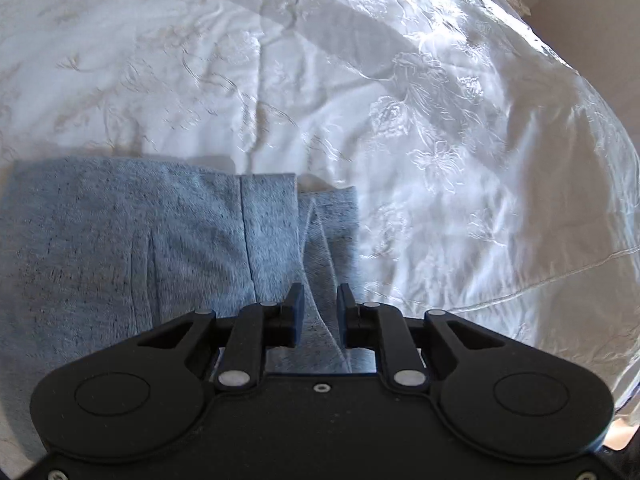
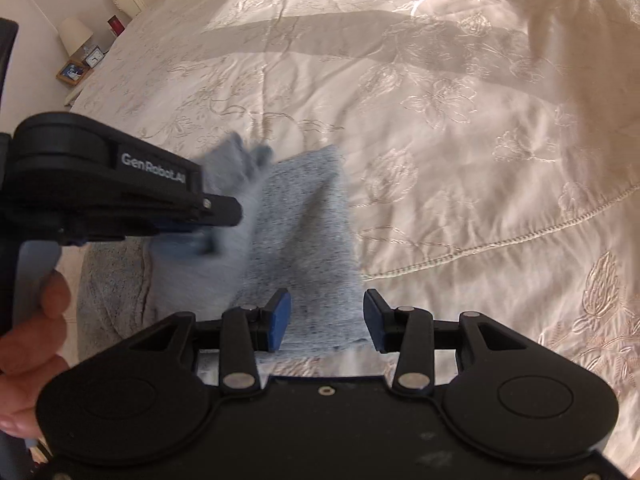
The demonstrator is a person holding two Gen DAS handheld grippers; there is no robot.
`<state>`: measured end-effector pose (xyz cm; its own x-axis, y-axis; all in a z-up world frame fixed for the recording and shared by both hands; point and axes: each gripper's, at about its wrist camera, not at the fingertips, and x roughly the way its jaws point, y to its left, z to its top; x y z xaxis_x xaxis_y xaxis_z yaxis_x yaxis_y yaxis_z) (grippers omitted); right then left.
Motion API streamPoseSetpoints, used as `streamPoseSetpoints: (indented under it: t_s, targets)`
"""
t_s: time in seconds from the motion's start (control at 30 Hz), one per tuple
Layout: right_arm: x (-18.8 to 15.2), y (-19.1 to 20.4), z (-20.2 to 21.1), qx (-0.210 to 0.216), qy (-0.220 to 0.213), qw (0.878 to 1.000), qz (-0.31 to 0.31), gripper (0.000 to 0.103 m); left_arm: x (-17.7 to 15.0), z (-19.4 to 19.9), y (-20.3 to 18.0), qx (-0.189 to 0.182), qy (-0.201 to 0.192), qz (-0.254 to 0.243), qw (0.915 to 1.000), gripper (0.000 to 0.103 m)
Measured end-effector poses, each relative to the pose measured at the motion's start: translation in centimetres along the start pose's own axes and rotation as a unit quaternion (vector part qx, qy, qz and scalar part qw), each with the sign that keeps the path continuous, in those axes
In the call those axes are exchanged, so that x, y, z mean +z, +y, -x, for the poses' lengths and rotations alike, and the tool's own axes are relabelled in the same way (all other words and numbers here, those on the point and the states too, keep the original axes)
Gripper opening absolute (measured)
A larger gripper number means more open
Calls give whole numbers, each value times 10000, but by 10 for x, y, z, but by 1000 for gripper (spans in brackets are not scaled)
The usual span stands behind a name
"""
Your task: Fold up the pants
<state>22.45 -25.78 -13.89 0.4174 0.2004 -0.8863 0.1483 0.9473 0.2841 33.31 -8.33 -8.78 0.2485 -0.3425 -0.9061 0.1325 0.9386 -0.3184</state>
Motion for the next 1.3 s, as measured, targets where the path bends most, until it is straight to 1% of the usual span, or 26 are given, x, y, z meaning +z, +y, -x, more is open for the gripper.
streamPoseSetpoints:
  t_s: [0.03, 0.13, 0.2, 0.27, 0.33, 0.4, 0.47, 0.53, 0.6, 0.63, 0.67, 0.7, 0.73, 0.8, 0.83, 0.9, 0.97, 1.0, 1.07, 1.2, 1.3]
  targets:
    - [0, -4, 0, -1, -3, 10000, -6, 43, 1, 3, -1, -6, -19, 23, 10000, 23]
    - [1, -9, 3, 65, -38, 10000, 13, 43, 0, 27, -2, 200, -370, -172, 9990, 25]
    - [2, -9, 6, 184, -103, 9998, 51, 43, 2, 42, 7, 524, -585, -314, 9964, 25]
    - [5, -5, 5, 339, -147, 9993, 71, 43, 1, 55, 27, 888, -699, -355, 9930, 26]
    - [9, 3, 4, 491, -135, 9987, 78, 43, -4, 60, 52, 1265, -691, -316, 9890, 26]
    - [15, 13, 1, 568, -104, 9983, 106, 43, -10, 59, 80, 1646, -598, -214, 9843, 27]
    - [19, 23, -4, 573, -105, 9981, 175, 43, -20, 53, 111, 1899, -438, -15, 9808, 26]
    - [24, 33, -12, 547, -105, 9981, 276, 43, -30, 44, 136, 1861, -215, 226, 9820, 26]
    - [28, 41, -21, 477, -76, 9983, 334, 43, -39, 32, 150, 1666, -37, 372, 9853, 26]
    - [31, 43, -26, 438, -54, 9984, 348, 43, -42, 26, 153, 1577, 36, 360, 9868, 26]
    - [33, 45, -31, 379, -40, 9987, 349, 43, -45, 17, 153, 1528, 108, 243, 9879, 25]
    - [34, 46, -34, 318, -23, 9989, 344, 43, -48, 10, 151, 1571, 141, 82, 9874, 25]
    - [36, 47, -38, 257, -1, 9991, 336, 44, -49, 2, 146, 1678, 180, -157, 9855, 25]
    - [40, 48, -45, 148, 27, 9994, 313, 44, -51, -7, 135, 1813, 188, -603, 9814, 19]
    - [42, 48, -49, 92, 38, 9995, 311, 44, -51, -8, 131, 1838, 201, -794, 9795, 17]
    - [46, 47, -55, 12, 39, 9995, 317, 44, -52, -3, 124, 1845, 181, -1098, 9765, 18]
    - [51, 45, -63, 2, 80, 9995, 291, 44, -55, 8, 124, 1712, 112, -1174, 9781, 19]
    - [53, 43, -68, 38, 125, 9996, 249, 44, -58, 14, 125, 1629, 92, -1156, 9798, 20]
    - [57, 40, -77, 73, 225, 9996, 159, 45, -63, 28, 131, 1503, 26, -1042, 9831, 28]
    - [60, 34, -93, 163, 427, 9990, -8, 46, -76, 54, 145, 1536, -223, -671, 9856, 28]
    - [60, 29, -99, 290, 489, 9982, -199, 48, -80, 68, 159, 1574, -333, -232, 9867, 28]
